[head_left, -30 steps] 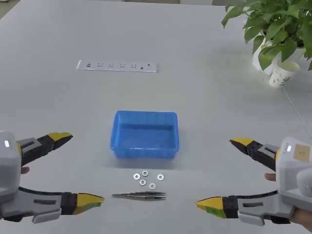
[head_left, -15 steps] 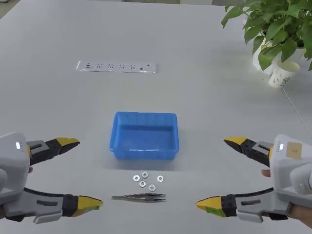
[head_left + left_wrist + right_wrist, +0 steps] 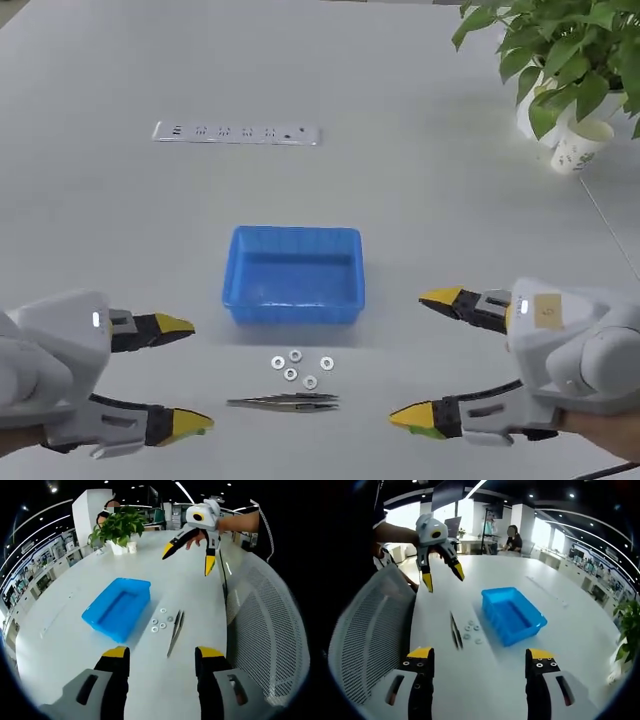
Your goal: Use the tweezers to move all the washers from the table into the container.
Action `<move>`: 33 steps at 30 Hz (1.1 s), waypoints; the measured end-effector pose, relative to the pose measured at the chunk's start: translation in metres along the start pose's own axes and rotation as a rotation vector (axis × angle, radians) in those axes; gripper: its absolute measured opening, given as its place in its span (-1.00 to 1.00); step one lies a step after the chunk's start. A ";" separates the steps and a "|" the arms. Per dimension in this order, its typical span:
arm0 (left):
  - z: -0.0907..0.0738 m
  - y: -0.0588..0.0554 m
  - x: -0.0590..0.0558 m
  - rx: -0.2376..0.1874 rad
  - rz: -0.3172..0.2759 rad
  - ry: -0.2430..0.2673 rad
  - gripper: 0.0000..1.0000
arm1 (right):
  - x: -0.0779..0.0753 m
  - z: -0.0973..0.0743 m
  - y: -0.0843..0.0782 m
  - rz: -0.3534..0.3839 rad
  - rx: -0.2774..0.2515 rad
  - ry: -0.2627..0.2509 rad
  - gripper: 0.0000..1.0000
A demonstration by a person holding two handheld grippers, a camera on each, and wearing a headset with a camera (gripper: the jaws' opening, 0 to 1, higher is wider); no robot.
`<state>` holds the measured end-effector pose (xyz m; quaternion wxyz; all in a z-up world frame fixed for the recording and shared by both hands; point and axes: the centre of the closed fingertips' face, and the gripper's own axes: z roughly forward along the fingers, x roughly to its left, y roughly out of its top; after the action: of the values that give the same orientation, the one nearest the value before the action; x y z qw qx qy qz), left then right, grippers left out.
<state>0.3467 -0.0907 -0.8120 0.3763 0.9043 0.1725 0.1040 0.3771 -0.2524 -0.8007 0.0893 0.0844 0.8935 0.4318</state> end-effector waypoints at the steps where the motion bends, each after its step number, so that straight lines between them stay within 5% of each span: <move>1: 0.001 -0.001 -0.001 0.008 0.007 -0.007 0.14 | 0.001 0.002 0.000 -0.004 0.001 0.003 0.48; 7: 0.010 -0.005 -0.004 0.042 0.040 -0.047 -0.07 | 0.007 0.012 -0.001 -0.051 0.010 0.044 0.39; 19: 0.033 -0.032 -0.006 0.194 0.158 -0.136 -0.37 | 0.024 0.034 -0.006 -0.115 0.041 0.128 0.12; 33: 0.057 -0.039 -0.007 0.240 0.185 -0.201 -0.61 | 0.041 0.059 -0.012 -0.152 0.070 0.175 -0.20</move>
<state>0.3492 -0.1046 -0.8795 0.2699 0.9606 0.0610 0.0258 0.3507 -0.2057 -0.8503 0.0405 -0.0182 0.9163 0.3980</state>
